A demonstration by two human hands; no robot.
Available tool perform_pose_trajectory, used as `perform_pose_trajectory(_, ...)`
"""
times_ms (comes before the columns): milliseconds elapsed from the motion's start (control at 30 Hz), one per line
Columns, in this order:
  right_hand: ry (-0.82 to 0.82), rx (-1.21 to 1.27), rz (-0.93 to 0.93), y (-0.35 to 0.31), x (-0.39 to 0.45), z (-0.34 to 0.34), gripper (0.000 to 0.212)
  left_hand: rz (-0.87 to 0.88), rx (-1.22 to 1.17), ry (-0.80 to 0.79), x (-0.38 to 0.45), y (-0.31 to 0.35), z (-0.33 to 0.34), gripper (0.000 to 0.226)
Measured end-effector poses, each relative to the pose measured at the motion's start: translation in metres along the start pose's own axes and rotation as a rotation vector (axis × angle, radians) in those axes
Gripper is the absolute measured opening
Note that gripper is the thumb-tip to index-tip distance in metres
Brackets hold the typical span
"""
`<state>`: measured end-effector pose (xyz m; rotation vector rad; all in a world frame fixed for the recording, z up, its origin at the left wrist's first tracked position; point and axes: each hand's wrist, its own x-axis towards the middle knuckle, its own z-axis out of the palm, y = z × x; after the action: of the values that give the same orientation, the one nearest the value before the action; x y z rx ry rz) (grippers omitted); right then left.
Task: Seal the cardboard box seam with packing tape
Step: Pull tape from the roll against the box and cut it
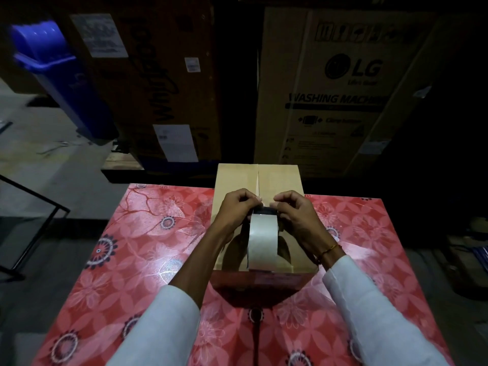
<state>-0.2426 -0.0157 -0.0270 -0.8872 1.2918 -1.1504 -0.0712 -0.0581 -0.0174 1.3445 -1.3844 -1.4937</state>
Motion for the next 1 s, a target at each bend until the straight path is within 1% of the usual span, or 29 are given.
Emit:
perform_pose_trajectory(167, 0.046, -0.09, -0.079, 0.0, 0.004, 0.005, 0.002, -0.009, -0.006, 0.008, -0.001, 0.002, 0.001, 0.018)
perform_pose_trajectory(233, 0.056, -0.112, -0.096, 0.0, 0.005, 0.007, 0.005, -0.009, -0.005, -0.003, -0.001, 0.002, -0.001, 0.019)
perform_pose_trajectory(433, 0.054, -0.106, -0.098, 0.004, 0.008, 0.006, 0.005, -0.018, -0.047, -0.165, -0.008, 0.004, -0.015, 0.023)
perform_pose_trajectory(567, 0.075, -0.094, -0.111, 0.006, 0.01, 0.006, 0.008, -0.081, -0.233, -0.26, -0.011, 0.002, -0.023, 0.032)
perform_pose_trajectory(600, 0.079, -0.093, -0.112, 0.006, 0.01, 0.006, 0.007, -0.084, -0.25, -0.251, -0.011, 0.001, -0.023, 0.031)
perform_pose_trajectory(700, 0.079, -0.095, -0.122, 0.007, 0.008, 0.007, 0.006, -0.041, -0.174, -0.17, -0.01, -0.002, -0.018, 0.02)
perform_pose_trajectory(800, 0.074, -0.093, -0.14, 0.005, 0.006, 0.006, 0.013, -0.025, -0.126, -0.131, -0.007, -0.003, -0.013, 0.014)
perform_pose_trajectory(867, 0.058, -0.106, -0.151, 0.003, 0.005, 0.007, 0.014, -0.018, -0.101, -0.114, -0.006, -0.003, -0.012, 0.013)
perform_pose_trajectory(1000, 0.031, -0.105, -0.155, 0.003, 0.003, 0.008, 0.006, 0.006, -0.061, -0.075, -0.003, -0.003, -0.009, 0.015)
